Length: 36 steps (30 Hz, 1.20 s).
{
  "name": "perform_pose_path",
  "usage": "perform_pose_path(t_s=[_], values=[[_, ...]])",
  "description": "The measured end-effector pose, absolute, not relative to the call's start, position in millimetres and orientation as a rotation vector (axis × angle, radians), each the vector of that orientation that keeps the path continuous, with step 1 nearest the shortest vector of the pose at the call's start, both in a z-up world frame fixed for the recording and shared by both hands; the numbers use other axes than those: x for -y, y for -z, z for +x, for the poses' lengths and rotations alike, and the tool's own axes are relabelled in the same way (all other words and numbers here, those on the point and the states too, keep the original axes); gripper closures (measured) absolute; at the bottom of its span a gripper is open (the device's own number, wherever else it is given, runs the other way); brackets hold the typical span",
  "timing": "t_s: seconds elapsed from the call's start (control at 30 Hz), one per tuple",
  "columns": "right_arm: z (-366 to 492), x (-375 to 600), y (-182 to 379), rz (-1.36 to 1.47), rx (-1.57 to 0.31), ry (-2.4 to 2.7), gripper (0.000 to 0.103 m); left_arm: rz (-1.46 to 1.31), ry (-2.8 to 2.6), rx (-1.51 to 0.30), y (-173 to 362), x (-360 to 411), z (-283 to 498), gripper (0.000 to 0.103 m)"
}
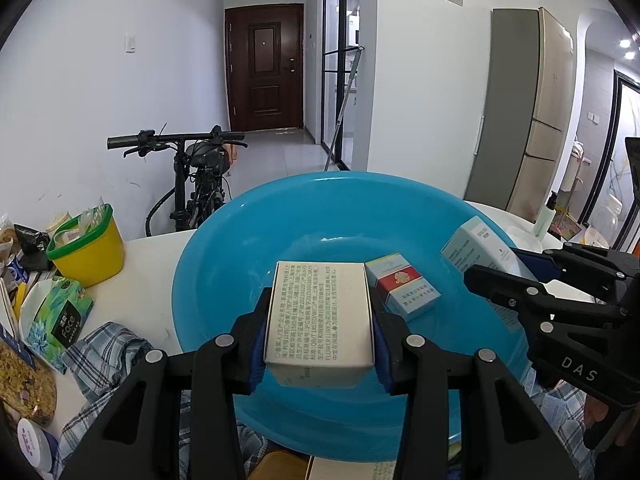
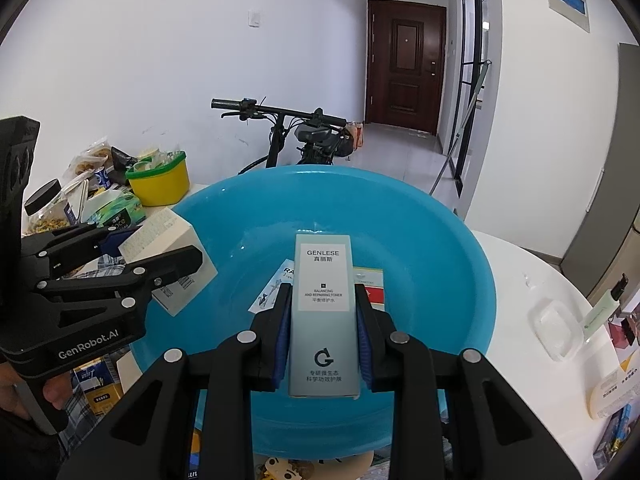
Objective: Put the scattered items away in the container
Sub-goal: 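Lower the green box into the basin and open the right tool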
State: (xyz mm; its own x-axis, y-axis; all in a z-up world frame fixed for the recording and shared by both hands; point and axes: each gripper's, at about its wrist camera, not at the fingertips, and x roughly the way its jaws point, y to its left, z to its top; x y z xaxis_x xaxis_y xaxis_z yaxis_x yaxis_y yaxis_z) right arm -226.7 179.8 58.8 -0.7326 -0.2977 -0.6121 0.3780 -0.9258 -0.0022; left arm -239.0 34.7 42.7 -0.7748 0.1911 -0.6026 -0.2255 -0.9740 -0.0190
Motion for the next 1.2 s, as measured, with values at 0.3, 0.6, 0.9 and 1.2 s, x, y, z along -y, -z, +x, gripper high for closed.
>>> perform_pose_path(t_s=[0.3, 0.6, 0.9, 1.2], values=[[-228.4, -178.5, -57.1, 0.907, -0.178, 2.622, 0.076, -0.928, -2.770, -0.092, -39.5, -35.9, -239.7, 0.058], [-230.1, -180.1, -54.7, 0.910, -0.168, 2.625, 0.076, -0.927, -2.760, -0.082, -36.9, -35.7, -241.1, 0.058], [-230.9, -180.8, -52.8, 0.918, -0.181, 2.626, 0.076, -0.910, -2.764, -0.079, -35.5, -35.8, -240.1, 0.058], [-229.6, -184.1, -54.3, 0.910, -0.182, 2.636, 0.076, -0.909, -2.770, -0.082, -33.1, -35.5, -240.0, 0.058]])
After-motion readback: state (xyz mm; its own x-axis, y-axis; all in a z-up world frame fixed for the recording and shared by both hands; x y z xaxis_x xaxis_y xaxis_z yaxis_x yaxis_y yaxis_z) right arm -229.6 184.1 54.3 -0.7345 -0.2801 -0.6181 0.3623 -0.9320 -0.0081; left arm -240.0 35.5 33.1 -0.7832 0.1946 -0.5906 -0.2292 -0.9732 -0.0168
